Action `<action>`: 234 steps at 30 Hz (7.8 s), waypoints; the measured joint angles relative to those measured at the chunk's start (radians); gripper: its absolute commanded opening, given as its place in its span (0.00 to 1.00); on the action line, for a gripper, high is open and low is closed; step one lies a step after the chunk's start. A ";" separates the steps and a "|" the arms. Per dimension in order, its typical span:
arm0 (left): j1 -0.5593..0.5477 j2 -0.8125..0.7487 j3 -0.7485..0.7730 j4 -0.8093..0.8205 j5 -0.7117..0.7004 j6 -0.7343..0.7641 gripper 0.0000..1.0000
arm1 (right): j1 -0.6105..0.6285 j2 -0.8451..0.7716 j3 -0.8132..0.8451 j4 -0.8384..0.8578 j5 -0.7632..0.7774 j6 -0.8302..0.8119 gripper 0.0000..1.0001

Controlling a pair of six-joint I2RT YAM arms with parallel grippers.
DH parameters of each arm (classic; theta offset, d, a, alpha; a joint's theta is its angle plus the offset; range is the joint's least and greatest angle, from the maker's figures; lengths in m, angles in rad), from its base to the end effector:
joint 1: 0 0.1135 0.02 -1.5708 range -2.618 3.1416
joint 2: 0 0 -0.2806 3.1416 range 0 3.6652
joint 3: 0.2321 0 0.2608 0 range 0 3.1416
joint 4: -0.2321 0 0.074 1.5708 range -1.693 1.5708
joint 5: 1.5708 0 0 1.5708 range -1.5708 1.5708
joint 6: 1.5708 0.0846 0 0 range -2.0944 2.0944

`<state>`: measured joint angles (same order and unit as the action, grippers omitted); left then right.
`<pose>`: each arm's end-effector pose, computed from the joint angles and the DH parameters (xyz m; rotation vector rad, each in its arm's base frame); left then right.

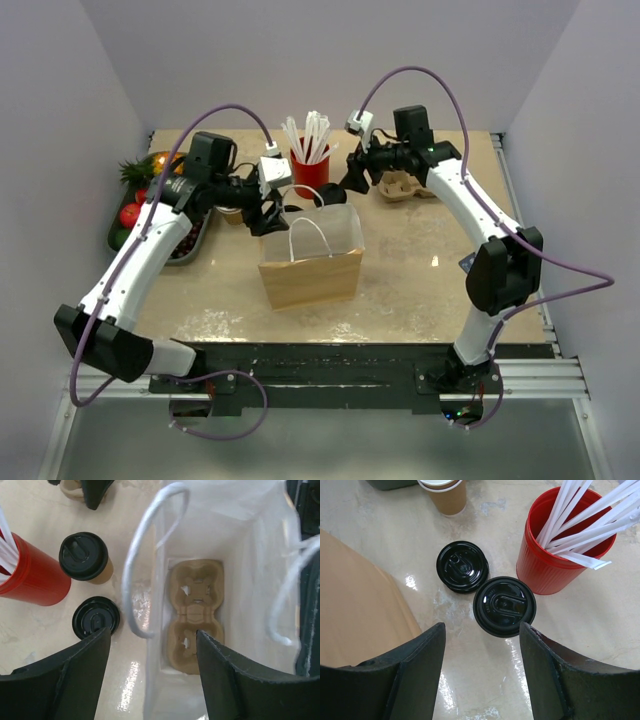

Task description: Pack the takeout coffee

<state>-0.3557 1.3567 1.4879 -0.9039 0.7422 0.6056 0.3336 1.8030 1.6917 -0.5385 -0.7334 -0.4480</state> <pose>0.2630 -0.1587 0.3852 1.3199 1.7606 -0.7243 0.4089 0.2017 0.3352 -1.1610 1.7758 0.7400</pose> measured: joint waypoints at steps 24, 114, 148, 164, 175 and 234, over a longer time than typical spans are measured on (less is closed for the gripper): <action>0.078 -0.011 -0.016 -0.190 -0.019 0.198 0.00 | 0.018 0.051 0.029 -0.057 0.000 -0.146 0.71; 0.256 -0.039 0.040 -0.362 -0.233 0.346 0.13 | 0.122 0.275 0.096 0.001 0.271 -0.082 0.53; 0.107 -0.014 0.025 -0.031 0.013 0.000 0.00 | 0.067 -0.462 0.311 -0.158 0.031 0.067 0.00; 0.047 -0.040 -0.019 0.044 0.018 -0.145 0.00 | 0.294 -0.468 0.292 -0.454 0.093 -0.088 0.00; 0.040 -0.069 -0.064 0.074 0.013 -0.234 0.00 | 0.399 -0.460 0.249 -0.520 0.190 -0.199 0.00; -0.182 -0.332 -0.306 0.235 -0.246 -0.413 0.00 | 0.688 -0.333 0.057 -0.502 0.593 -0.464 0.00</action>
<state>-0.5381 1.0245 1.1816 -0.6685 0.4961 0.1928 1.0218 1.4704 1.7485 -1.0401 -0.1402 -0.9123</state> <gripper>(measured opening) 0.014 0.709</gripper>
